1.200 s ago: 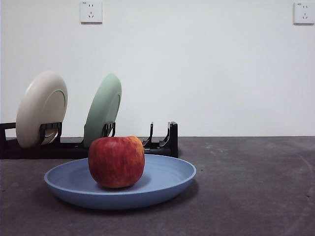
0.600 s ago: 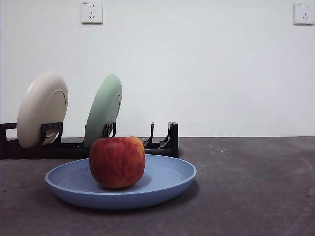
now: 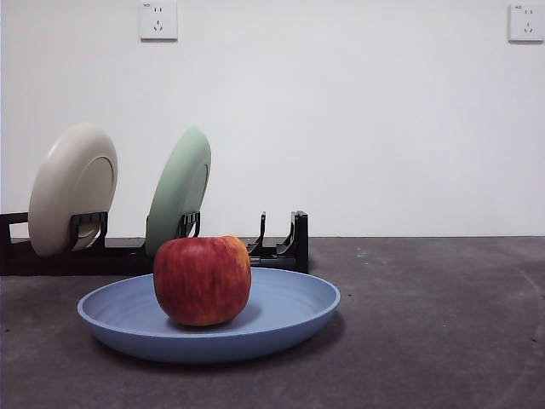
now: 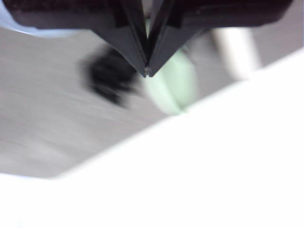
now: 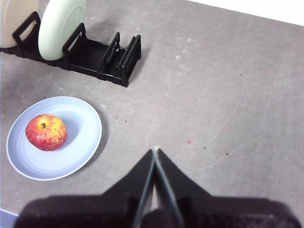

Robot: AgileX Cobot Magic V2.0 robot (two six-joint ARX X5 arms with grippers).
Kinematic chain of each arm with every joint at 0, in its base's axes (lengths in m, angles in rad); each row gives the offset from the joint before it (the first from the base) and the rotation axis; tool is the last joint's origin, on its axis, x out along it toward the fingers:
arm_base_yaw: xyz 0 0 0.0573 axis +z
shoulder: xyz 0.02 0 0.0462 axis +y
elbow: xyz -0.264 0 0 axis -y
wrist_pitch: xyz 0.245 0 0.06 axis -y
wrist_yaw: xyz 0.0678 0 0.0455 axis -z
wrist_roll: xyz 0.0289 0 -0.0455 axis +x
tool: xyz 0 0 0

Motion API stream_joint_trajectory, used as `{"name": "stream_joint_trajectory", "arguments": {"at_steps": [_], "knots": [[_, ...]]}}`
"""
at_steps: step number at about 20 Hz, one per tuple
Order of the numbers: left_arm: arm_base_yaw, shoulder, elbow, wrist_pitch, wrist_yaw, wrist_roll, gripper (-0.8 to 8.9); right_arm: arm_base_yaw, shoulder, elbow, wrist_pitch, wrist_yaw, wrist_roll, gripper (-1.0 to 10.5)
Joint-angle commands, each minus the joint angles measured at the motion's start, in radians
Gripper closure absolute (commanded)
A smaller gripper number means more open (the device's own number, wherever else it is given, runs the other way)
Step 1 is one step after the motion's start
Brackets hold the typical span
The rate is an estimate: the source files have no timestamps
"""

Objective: Take the blue plate from the plate rack,put the plate on the table,take the apple from the table,put the apple in the plate

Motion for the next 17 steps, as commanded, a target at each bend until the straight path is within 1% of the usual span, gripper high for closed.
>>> {"name": "stream_joint_trajectory", "arguments": {"at_steps": [1, 4, 7, 14, 17], "knots": [[0.111, -0.129, -0.233, 0.142, 0.005, 0.014, 8.17, 0.000, 0.000, 0.001, -0.021, 0.005, 0.004, 9.5], [0.204, -0.295, -0.424, 0.142, 0.003, 0.019, 8.17, 0.000, 0.000, 0.001, -0.021, 0.005, 0.004, 9.5], [0.259, -0.426, -0.525, 0.101, 0.003, 0.018, 8.17, 0.000, 0.000, 0.001, -0.021, 0.005, 0.004, 9.5], [0.280, -0.598, -0.646, 0.102, 0.001, 0.017, 8.17, 0.000, 0.005, 0.001, -0.021, 0.005, 0.004, 9.5], [0.287, -0.621, -0.686, 0.106, -0.008, -0.042, 8.17, 0.000, 0.010, 0.001, -0.021, 0.005, 0.004, 9.5]]}}
